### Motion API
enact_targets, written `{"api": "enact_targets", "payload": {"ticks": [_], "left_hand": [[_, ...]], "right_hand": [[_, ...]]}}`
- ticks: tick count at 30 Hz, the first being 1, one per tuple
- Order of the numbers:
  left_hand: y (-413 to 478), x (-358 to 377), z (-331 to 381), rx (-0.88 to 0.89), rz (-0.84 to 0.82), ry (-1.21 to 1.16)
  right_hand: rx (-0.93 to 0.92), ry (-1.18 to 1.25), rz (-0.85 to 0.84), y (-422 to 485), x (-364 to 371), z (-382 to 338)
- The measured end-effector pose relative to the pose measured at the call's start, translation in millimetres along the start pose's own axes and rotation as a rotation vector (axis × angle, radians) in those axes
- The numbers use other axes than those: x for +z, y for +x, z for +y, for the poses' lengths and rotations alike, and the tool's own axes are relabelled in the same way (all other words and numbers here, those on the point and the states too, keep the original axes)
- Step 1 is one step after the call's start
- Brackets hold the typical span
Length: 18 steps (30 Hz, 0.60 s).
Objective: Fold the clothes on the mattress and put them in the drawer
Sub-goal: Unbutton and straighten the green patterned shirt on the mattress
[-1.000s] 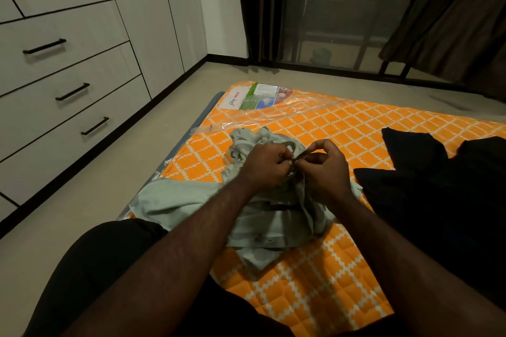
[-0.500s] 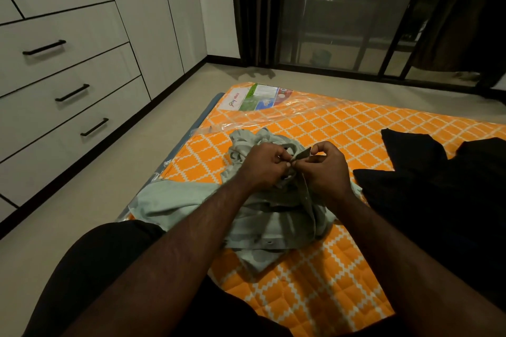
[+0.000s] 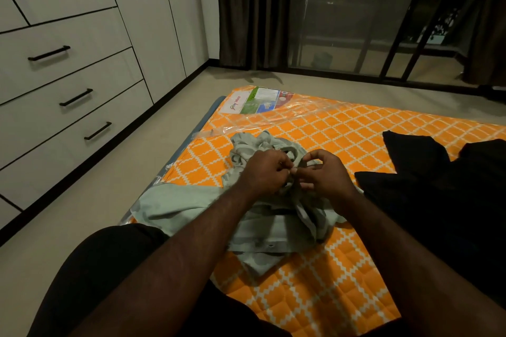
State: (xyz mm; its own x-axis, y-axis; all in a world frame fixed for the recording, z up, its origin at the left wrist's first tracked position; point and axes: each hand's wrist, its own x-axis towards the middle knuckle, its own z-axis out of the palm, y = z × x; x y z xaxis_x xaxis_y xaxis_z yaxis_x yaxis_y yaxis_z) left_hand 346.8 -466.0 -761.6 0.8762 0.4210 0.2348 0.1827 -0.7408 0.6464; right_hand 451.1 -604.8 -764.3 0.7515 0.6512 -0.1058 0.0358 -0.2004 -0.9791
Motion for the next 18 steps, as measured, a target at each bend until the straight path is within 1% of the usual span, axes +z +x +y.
{"api": "enact_targets", "payload": {"ticks": [3, 5, 7, 9, 11, 15, 18], "left_hand": [[-3, 5, 1, 0.02, 0.034, -0.033], [-3, 7, 0, -0.038, 0.102, -0.092], [-2, 8, -1, -0.138, 0.155, -0.102], [0, 11, -5, -0.2, 0.129, -0.036], [-1, 13, -6, -0.247, 0.071, -0.034], [-1, 9, -1, -0.38, 0.045, -0.203], [-1, 3, 5, -0.488, 0.014, -0.4]], "right_hand": [[0.071, 0.123, -0.039, -2, -1, -3], [0.076, 0.163, -0.036, -2, -1, -3], [0.077, 0.189, -0.023, -3, -1, -1], [0.083, 0.204, -0.025, -2, 1, 1], [0.09, 0.187, -0.015, -1, 4, 2], [0.076, 0.179, 0.028, -1, 6, 3], [0.033, 0.141, 0.076, 0, 3, 6]]}}
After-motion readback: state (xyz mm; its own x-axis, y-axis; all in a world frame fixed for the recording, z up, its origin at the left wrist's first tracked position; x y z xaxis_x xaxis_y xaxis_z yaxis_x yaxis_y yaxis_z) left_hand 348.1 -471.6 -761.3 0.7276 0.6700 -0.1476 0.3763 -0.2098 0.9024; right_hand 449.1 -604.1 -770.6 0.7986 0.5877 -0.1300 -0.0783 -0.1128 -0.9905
